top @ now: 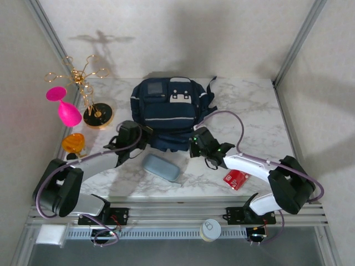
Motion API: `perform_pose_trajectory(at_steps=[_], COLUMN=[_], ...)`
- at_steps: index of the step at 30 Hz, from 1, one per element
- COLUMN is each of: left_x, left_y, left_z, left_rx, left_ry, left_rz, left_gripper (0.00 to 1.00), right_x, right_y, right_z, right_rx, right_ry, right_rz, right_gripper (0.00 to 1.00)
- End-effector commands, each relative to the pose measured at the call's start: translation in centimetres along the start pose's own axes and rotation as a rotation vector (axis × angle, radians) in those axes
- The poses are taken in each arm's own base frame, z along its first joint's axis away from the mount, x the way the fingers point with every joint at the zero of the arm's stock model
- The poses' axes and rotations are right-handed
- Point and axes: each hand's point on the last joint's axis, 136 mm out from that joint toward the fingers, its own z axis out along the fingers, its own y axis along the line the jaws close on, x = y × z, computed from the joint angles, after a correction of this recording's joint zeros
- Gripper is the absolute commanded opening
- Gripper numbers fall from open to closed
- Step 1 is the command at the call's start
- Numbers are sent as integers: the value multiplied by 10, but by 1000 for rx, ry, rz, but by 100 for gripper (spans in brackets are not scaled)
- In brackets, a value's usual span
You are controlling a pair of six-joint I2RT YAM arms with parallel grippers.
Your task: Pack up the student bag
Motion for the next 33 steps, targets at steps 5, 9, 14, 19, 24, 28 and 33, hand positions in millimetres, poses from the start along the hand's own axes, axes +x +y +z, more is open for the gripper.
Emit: perform_pose_trajectory(at_steps=[5, 9, 14, 19, 24, 28, 33], left_x=[-40, -20, 37, 84, 111, 119, 135], left_y=[-4, -16, -19, -39, -57, -51, -37], left_z=[-9, -23, -40, -37, -5, 9, 26], left_rx=[-10, 33, 113, 191, 135, 116, 68], left_ry=[-83, -67, -16, 64, 119, 92, 126], left_rz=[88, 78, -46, -161, -132, -158, -198], left_gripper=[11, 51, 64, 66, 59, 51, 47], right_x=[-6, -13, -8, -6, -5, -7, -9], right_y=[36, 56, 53, 51, 50, 50, 47], right_z=[-3, -6, -1, 1, 1, -1, 0], right_rx=[-104, -193, -185, -178, -178, -179, -161], right_ry=[34, 0, 8, 5, -7, -18, -31], right_rz=[-104, -106, -97, -97, -103, -109, -110], right_gripper=[0, 0, 0, 0, 0, 0, 0])
